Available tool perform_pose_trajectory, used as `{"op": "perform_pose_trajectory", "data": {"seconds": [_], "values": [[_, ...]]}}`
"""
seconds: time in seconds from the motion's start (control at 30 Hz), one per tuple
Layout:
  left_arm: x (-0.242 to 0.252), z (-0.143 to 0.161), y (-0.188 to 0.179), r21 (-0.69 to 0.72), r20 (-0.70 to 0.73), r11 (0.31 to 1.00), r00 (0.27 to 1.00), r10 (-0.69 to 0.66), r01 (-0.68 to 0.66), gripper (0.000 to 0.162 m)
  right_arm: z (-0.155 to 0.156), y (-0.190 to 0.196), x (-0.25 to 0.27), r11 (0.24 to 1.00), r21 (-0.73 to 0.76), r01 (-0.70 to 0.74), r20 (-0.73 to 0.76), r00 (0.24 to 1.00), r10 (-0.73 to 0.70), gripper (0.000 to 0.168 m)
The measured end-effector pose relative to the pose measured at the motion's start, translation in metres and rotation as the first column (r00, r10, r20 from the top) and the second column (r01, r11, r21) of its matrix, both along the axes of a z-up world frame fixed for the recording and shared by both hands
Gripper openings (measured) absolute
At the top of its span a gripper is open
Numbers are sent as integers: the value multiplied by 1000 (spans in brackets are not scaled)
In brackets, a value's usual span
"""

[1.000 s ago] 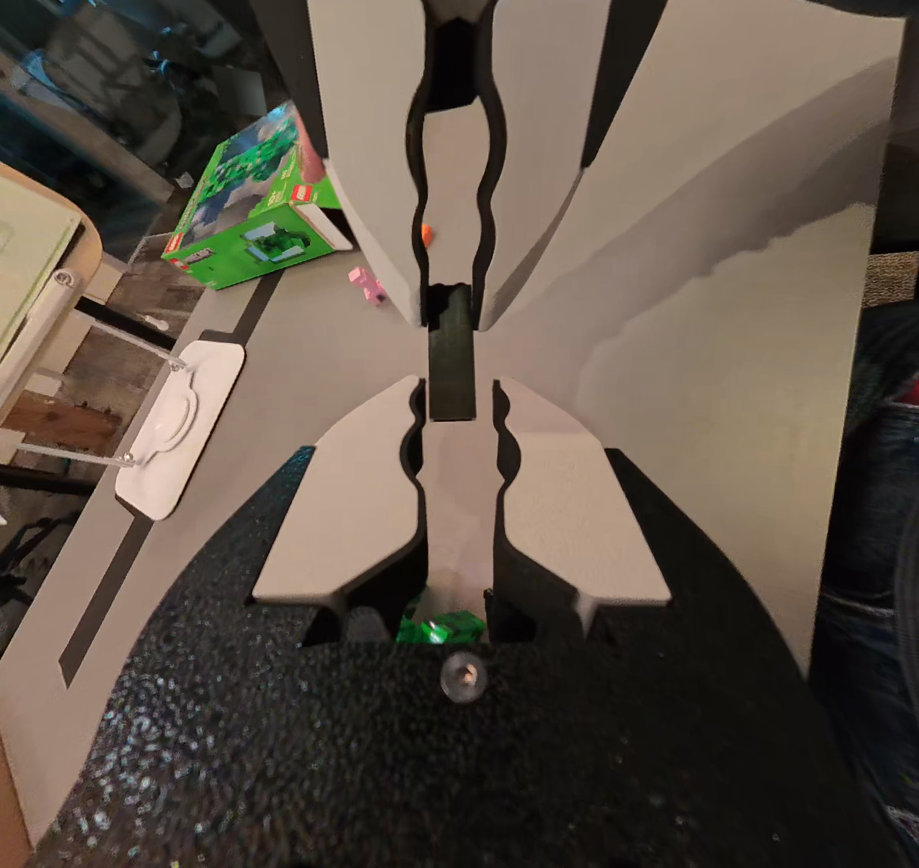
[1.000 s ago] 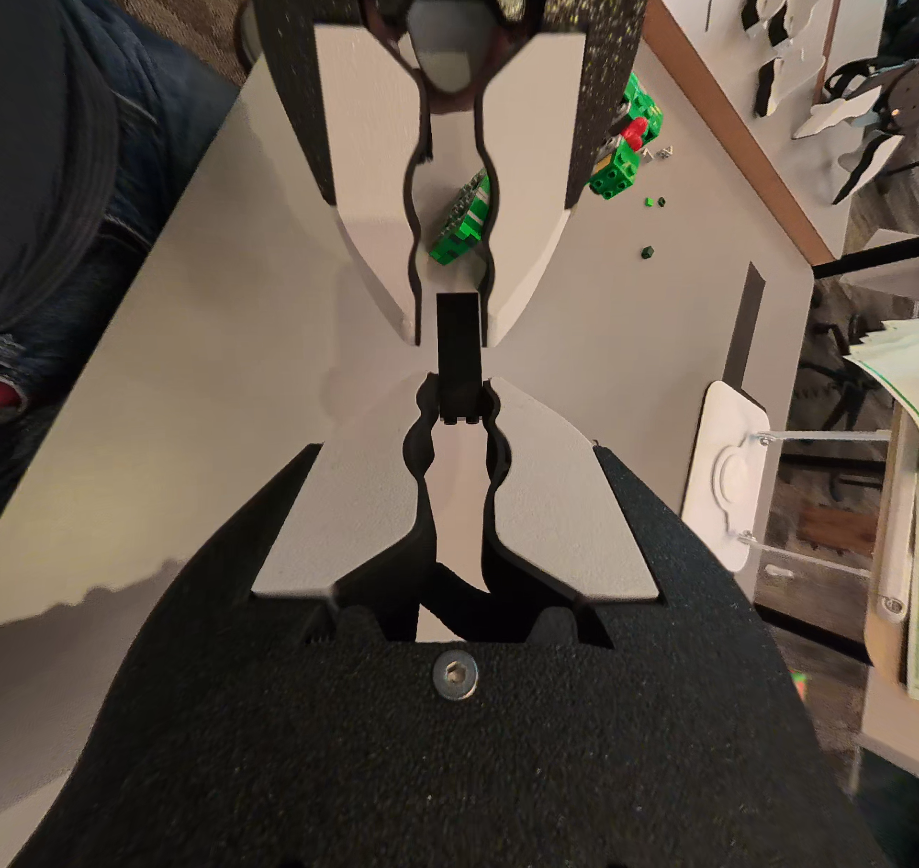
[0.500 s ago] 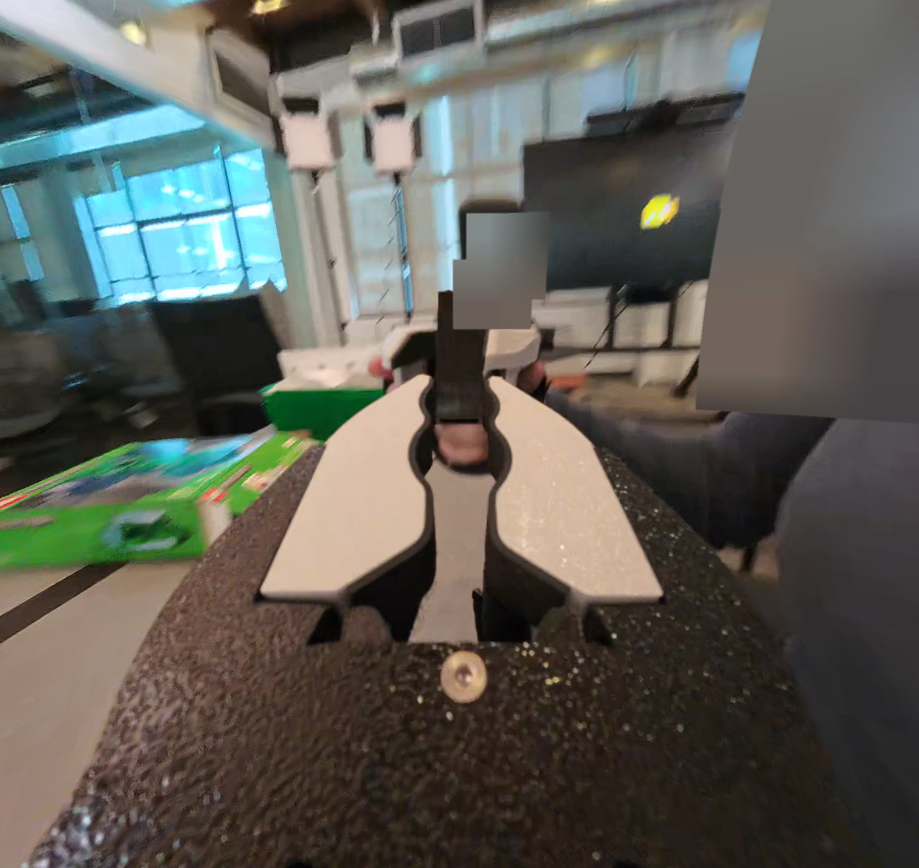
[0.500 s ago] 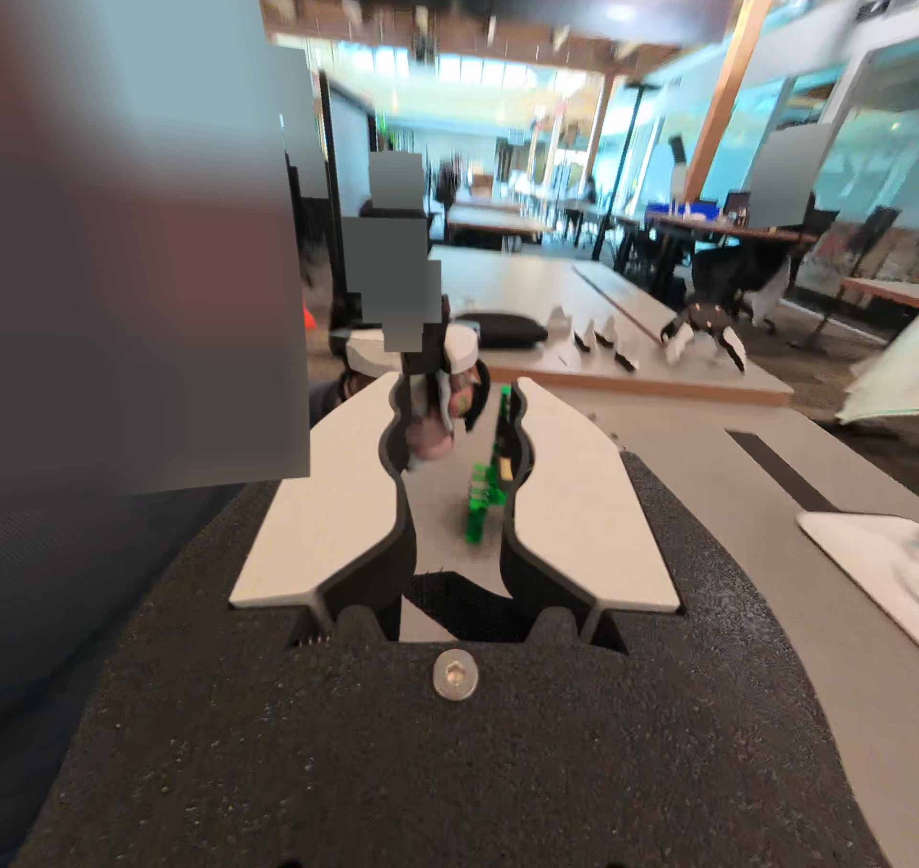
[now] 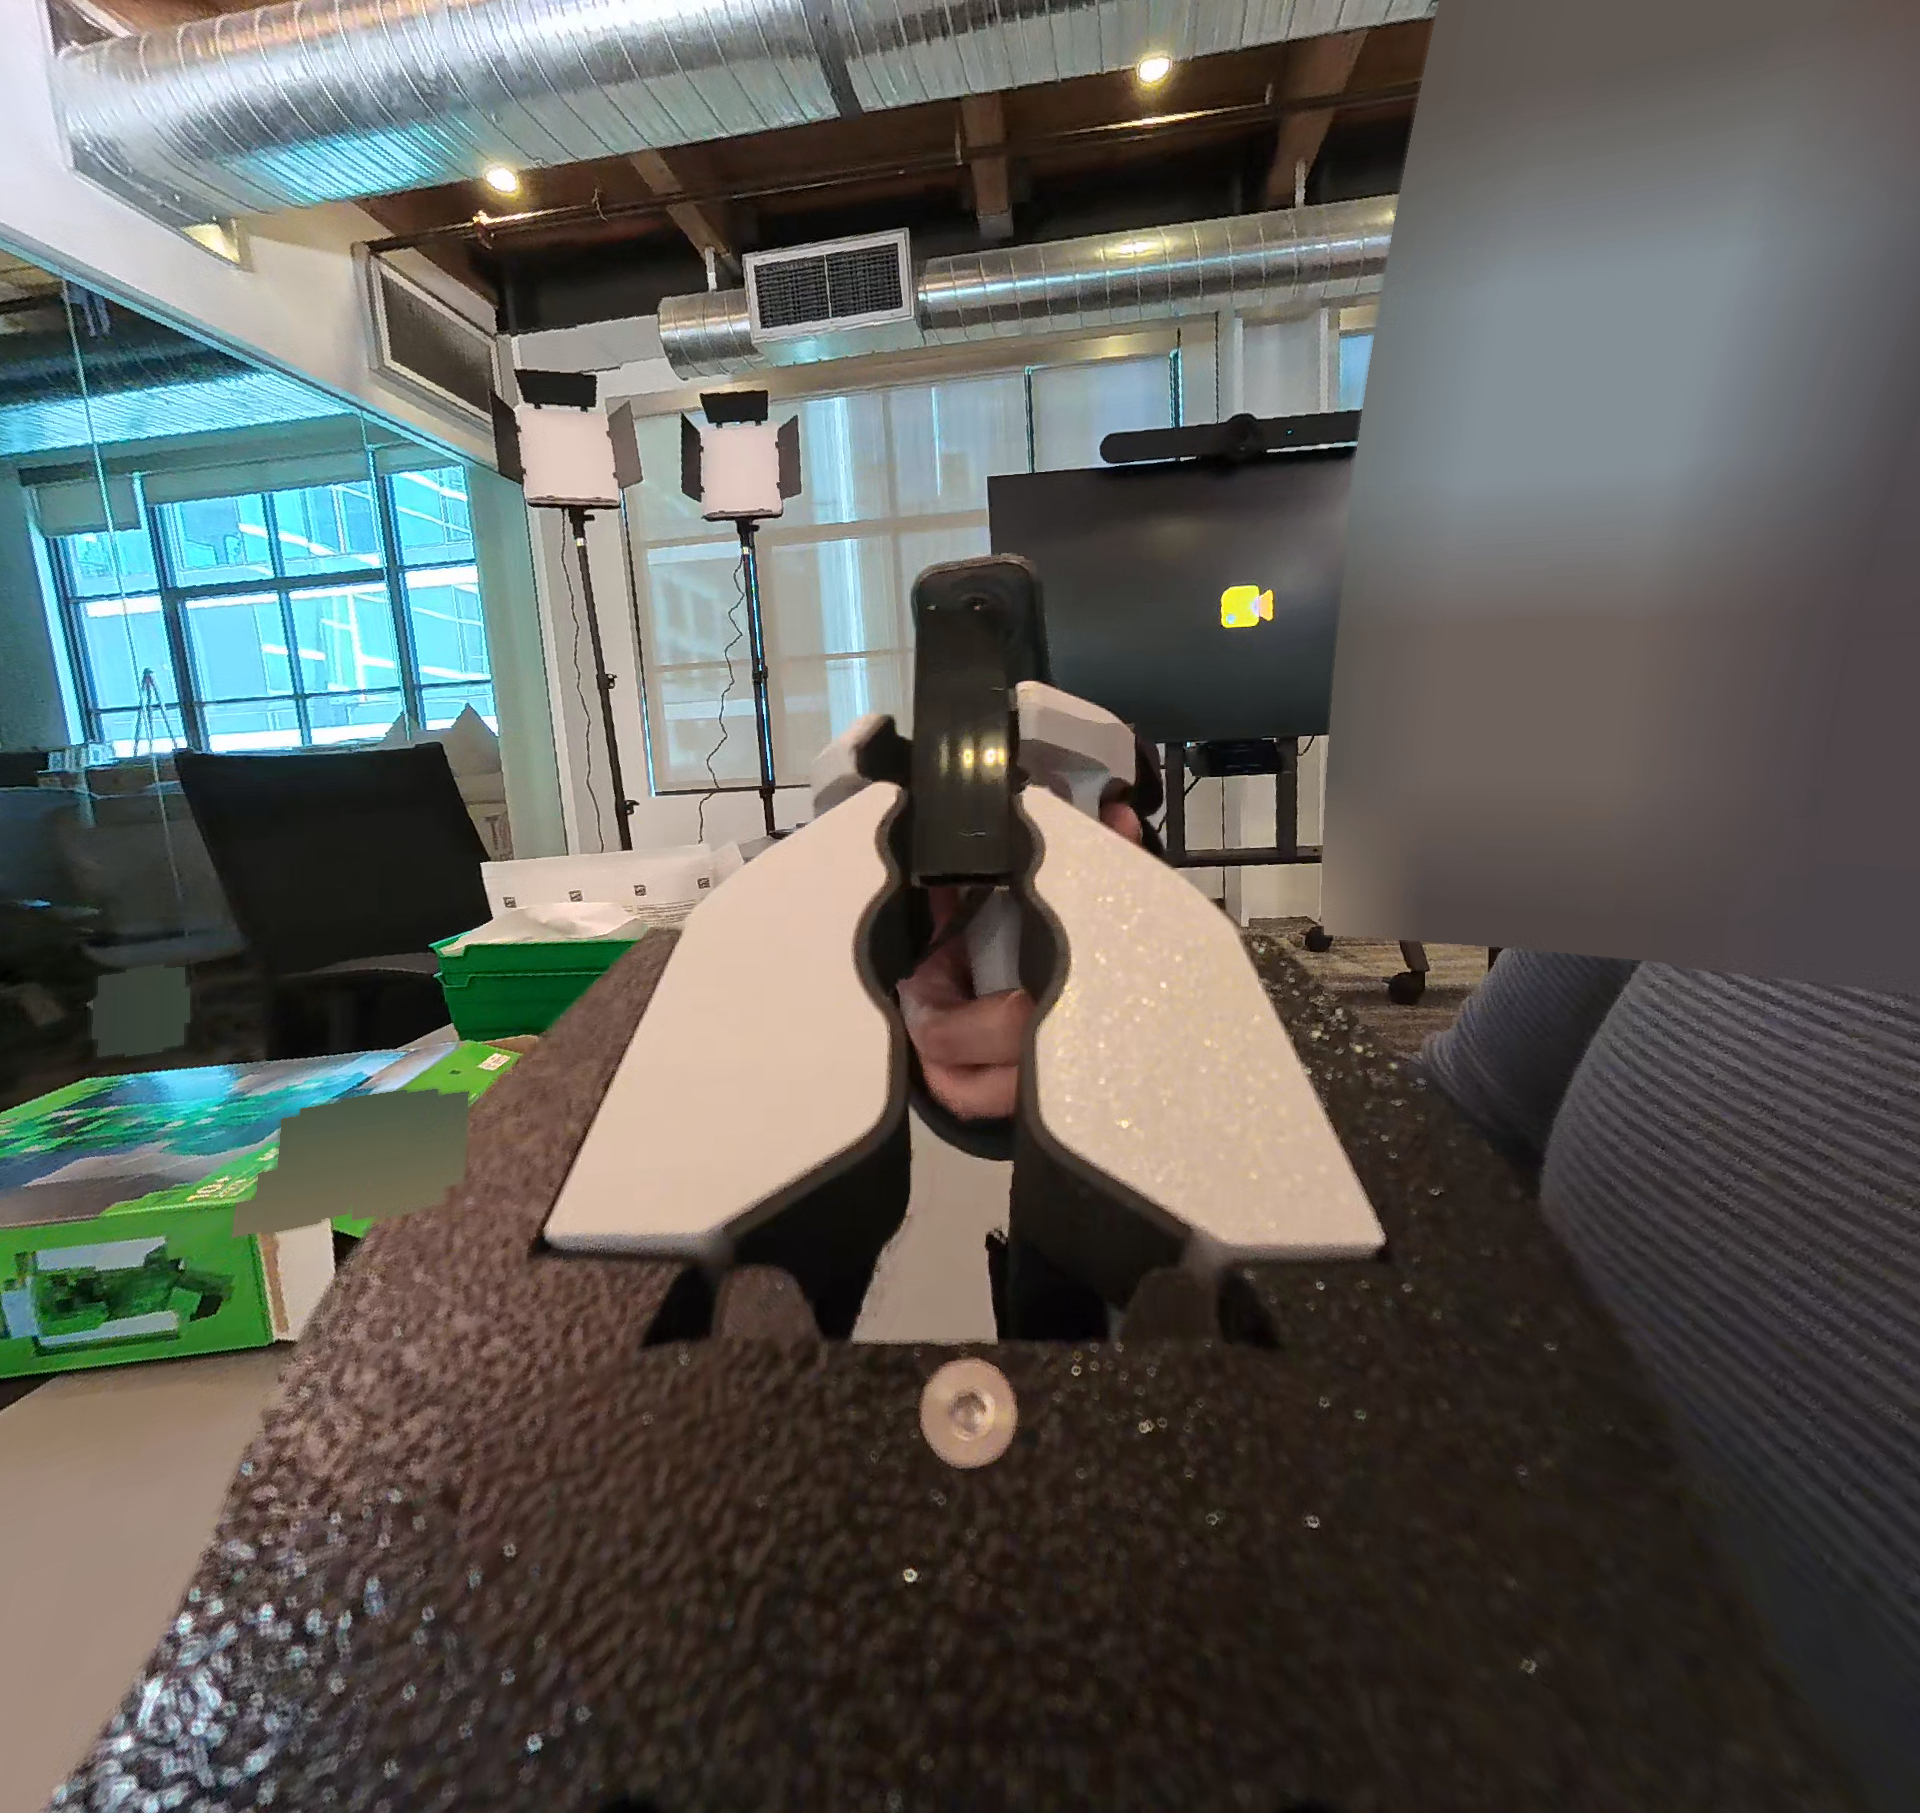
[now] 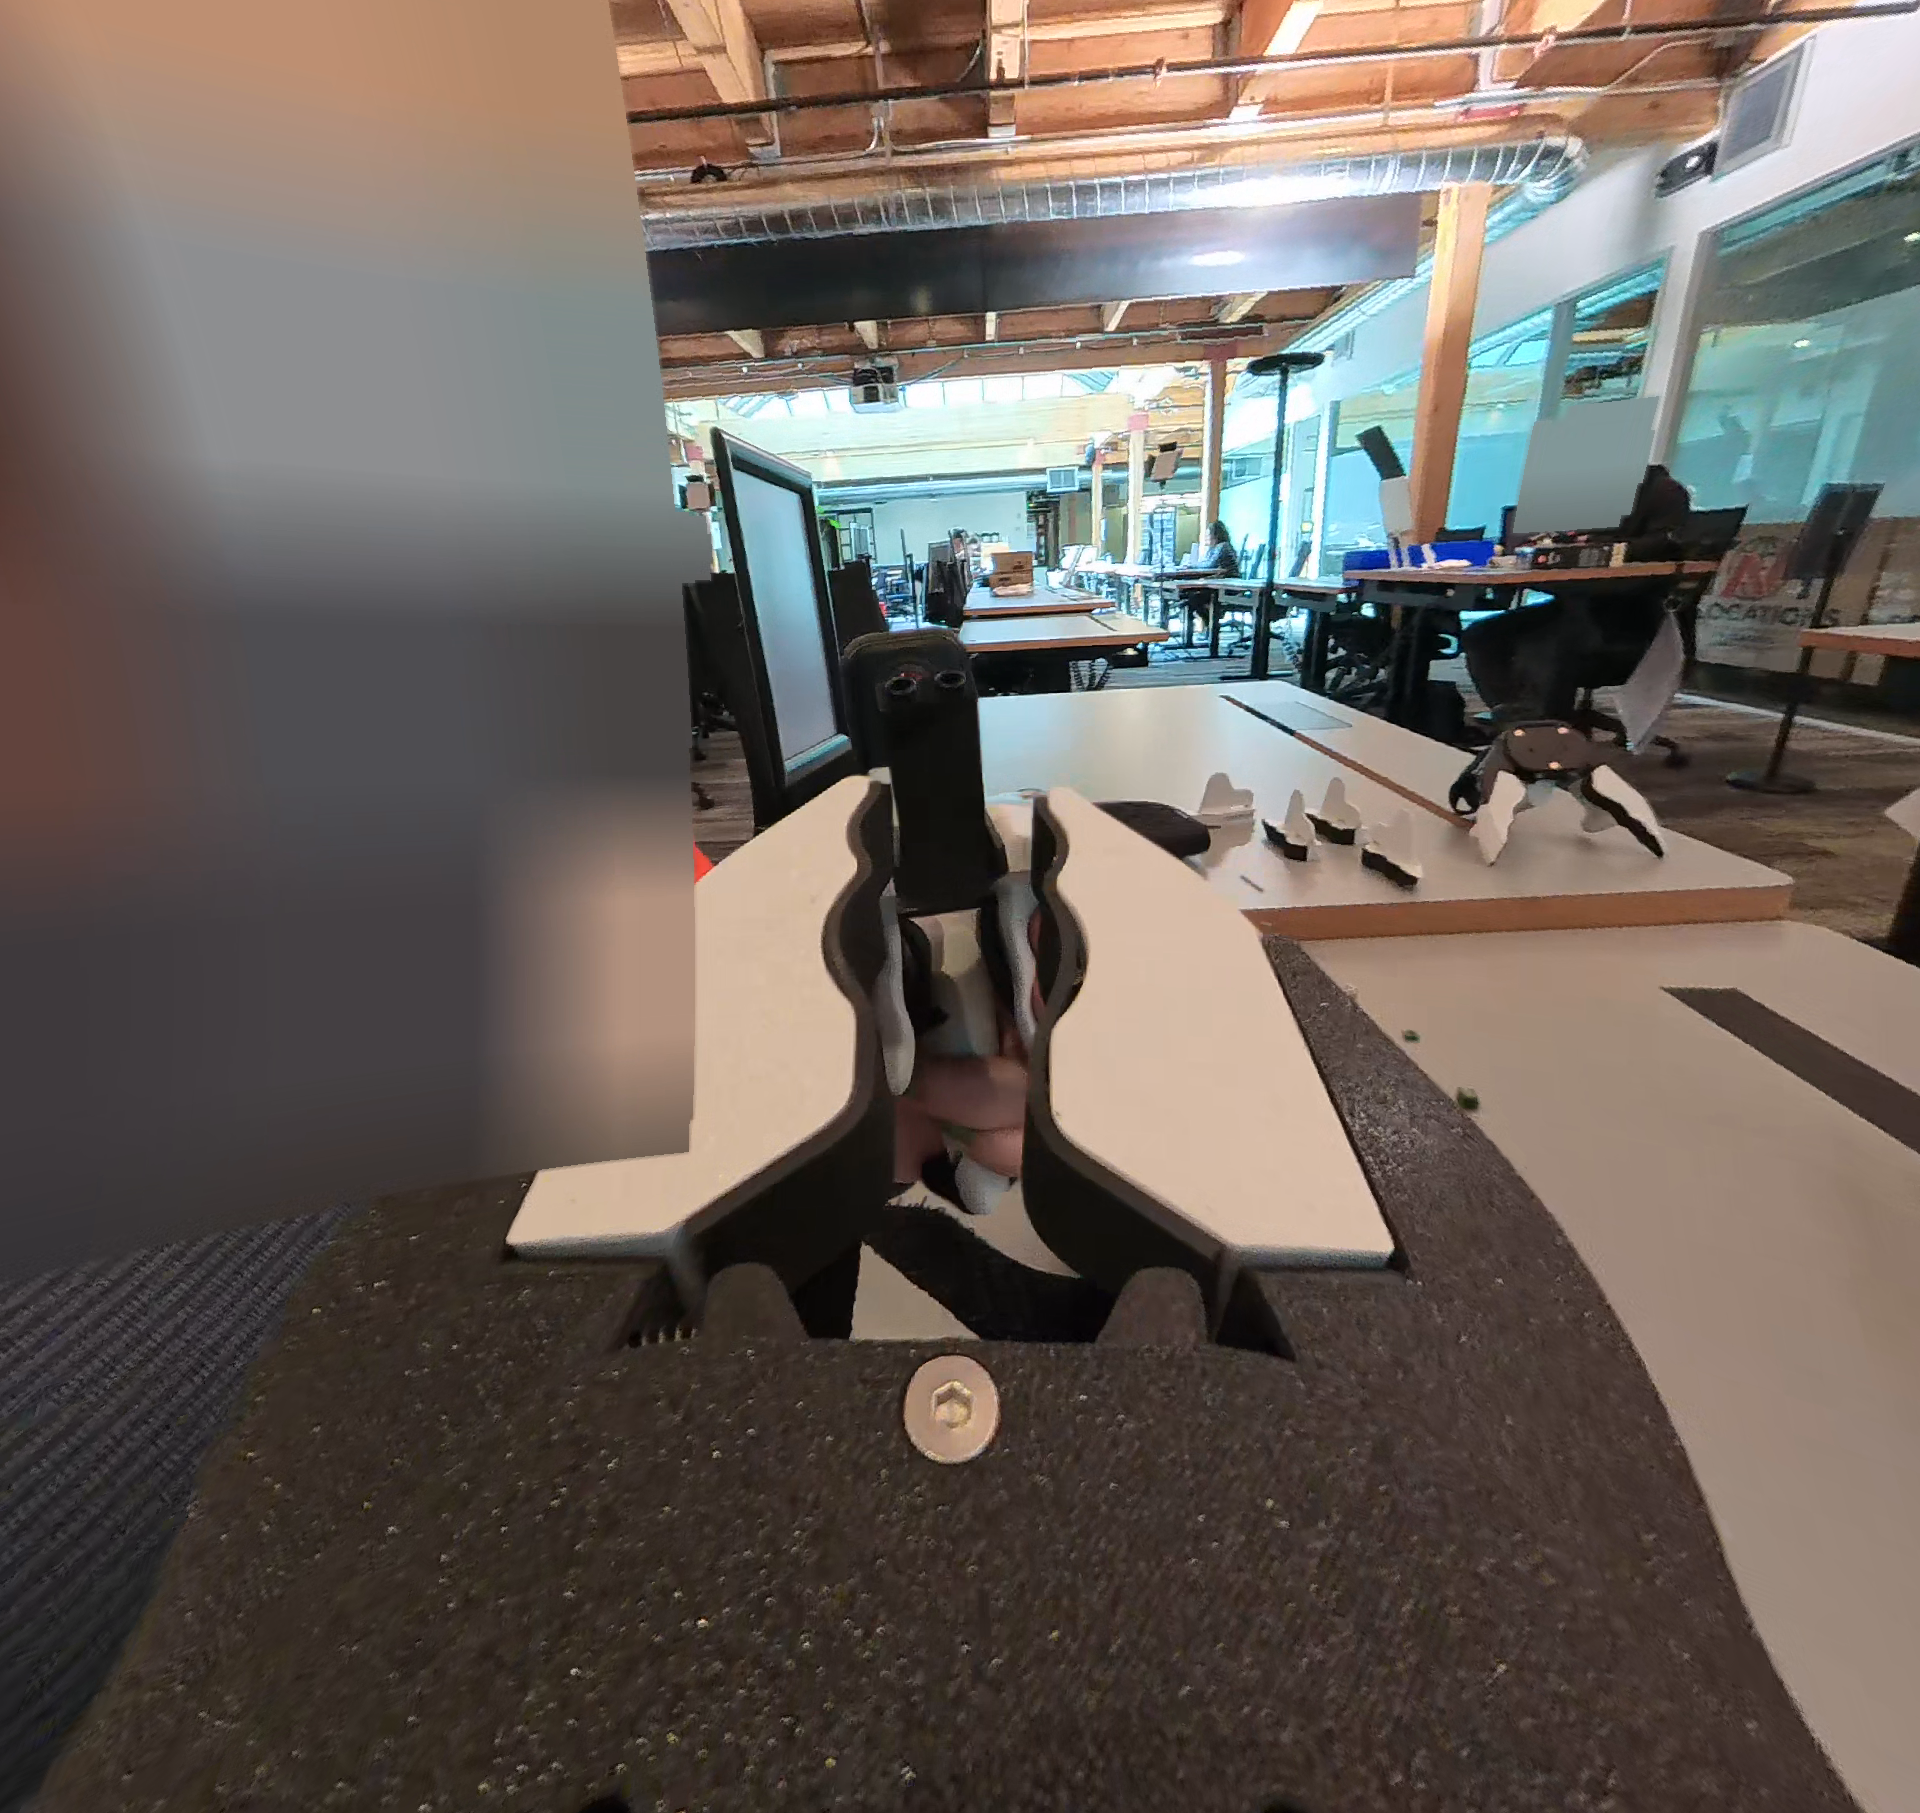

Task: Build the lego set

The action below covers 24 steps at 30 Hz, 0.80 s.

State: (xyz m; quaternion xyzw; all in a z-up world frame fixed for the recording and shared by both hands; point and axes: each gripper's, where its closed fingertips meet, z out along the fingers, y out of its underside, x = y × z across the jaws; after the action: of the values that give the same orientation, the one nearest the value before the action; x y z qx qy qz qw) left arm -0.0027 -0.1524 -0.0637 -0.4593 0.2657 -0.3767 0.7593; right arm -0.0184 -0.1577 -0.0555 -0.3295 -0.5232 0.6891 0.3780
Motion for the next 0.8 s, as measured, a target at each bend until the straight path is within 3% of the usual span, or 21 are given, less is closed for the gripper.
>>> {"op": "perform_pose_trajectory", "data": {"seconds": [0.33,0.47,0.57,0.67,0.8], "values": [[-5,-9,-3,-35,-5,999,1000,3,-3,16,-7,-10,-8,997,58,-46,-4,999,46,16],[-14,-22,-19,-142,-98,990,995,-25,11,48,-17,-3,-15,996,89,11,0,1000,-11,16],[-45,-28,-36,-123,-163,986,982,95,-116,40,-45,16,-32,980,157,120,73,988,-133,16],[-90,-28,-48,-78,-206,950,938,280,-301,36,-79,21,-53,981,152,119,174,974,-145,16],[-158,-55,-45,-74,-347,813,779,522,-578,37,-121,22,-87,983,149,106,277,950,-144,16]]}}
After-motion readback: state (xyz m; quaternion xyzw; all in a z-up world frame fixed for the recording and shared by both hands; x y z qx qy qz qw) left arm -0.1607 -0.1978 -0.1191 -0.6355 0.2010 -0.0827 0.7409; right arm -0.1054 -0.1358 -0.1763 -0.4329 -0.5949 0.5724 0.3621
